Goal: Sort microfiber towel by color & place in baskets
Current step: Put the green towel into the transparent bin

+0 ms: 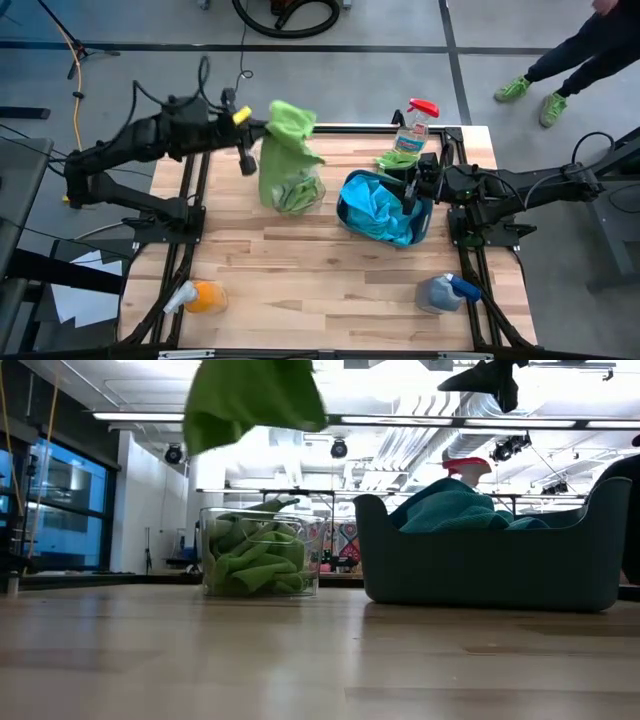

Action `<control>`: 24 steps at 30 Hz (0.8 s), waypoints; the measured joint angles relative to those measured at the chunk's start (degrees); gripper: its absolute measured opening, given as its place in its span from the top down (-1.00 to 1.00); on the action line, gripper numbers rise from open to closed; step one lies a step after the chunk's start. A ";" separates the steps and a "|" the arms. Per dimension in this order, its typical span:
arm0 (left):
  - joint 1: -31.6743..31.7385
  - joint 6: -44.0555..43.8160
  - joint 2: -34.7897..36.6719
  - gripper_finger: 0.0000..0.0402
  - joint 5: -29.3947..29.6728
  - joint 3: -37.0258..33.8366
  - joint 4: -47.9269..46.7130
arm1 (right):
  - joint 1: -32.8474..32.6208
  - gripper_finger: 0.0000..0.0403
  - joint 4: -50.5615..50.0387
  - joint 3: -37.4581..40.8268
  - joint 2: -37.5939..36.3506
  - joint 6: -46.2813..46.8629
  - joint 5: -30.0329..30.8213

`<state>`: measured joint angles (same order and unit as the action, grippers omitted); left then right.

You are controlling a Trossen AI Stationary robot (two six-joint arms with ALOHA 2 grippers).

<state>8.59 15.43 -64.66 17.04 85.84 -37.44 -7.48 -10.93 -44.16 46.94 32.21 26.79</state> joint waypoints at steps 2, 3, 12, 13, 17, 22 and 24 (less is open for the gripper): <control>1.27 1.81 -0.72 1.00 0.06 2.46 0.67 | 0.01 -0.05 0.02 0.01 0.00 0.82 0.26; 1.82 2.18 -1.01 1.00 0.06 3.47 0.94 | 0.01 -0.05 0.24 0.04 0.00 1.13 0.48; 4.65 -4.64 -0.59 1.00 -10.19 5.56 -0.43 | 0.01 -0.05 20.39 0.07 3.14 -5.85 1.22; 4.83 -5.44 -0.45 1.00 -11.56 5.42 -0.73 | 0.01 -0.05 23.88 0.07 3.94 -8.32 0.53; 4.85 -7.38 -0.05 1.00 -15.90 3.91 -0.96 | 0.01 -0.05 32.73 0.03 6.90 -16.07 -0.30; 4.75 -11.38 1.11 1.00 -17.40 -2.07 1.26 | 0.02 -0.05 34.50 0.04 9.23 -17.71 -1.39; 4.59 -13.50 2.61 1.00 -19.02 -6.34 4.26 | 0.04 -0.05 34.53 0.04 9.64 -17.81 -2.34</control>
<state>13.17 1.93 -62.04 -1.98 79.51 -33.18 -7.44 23.61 -44.12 56.58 14.40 24.44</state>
